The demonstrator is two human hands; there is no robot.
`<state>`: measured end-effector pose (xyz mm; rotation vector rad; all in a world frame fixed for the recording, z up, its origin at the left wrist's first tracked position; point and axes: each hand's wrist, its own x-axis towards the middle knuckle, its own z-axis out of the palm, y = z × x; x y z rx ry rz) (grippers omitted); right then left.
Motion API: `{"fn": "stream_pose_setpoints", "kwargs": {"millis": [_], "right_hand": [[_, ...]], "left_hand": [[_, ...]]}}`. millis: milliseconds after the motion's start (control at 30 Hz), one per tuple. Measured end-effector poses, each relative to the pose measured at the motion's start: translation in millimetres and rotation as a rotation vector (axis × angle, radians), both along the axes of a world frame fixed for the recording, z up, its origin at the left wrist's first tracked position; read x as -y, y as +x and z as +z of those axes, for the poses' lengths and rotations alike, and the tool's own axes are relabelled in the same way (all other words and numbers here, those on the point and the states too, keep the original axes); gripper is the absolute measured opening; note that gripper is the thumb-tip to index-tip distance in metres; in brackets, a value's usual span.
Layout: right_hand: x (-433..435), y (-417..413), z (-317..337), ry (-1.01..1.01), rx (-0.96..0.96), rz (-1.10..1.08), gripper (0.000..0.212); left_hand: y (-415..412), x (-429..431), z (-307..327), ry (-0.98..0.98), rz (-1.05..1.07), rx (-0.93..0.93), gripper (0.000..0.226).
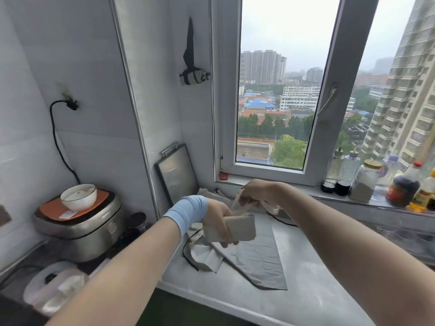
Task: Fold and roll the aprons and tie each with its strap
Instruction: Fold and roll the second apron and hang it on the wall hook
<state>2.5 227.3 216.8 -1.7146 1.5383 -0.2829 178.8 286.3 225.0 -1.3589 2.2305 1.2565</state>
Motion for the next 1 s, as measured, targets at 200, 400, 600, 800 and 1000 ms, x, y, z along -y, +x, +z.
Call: {"fn": "stream_pose_setpoints", "kwargs": {"millis": [200,400,600,800,1000], "right_hand": [[7.9,0.5,18.7,0.016,0.306,-0.053,0.022],[-6.6,3.7,-1.5,0.263,0.591,0.176,0.024],[-6.8,-9.5,-77.5,0.590,0.820,0.009,0.020],[21.7,-19.6,-145.2,0.786,0.710,-0.328,0.016],[71.3,-28.4,-178.7,0.670,0.467,-0.405,0.012]], "left_hand": [[21.0,18.9,-56.8,-0.211,0.395,0.064,0.050],[29.7,31.8,-79.5,-0.403,0.824,-0.314,0.023],[34.0,54.8,-88.6,-0.275,0.932,-0.585,0.011],[21.7,72.1,-121.0,-0.232,0.647,-0.473,0.023],[-6.5,101.3,-169.8,-0.218,0.371,-0.267,0.031]]}}
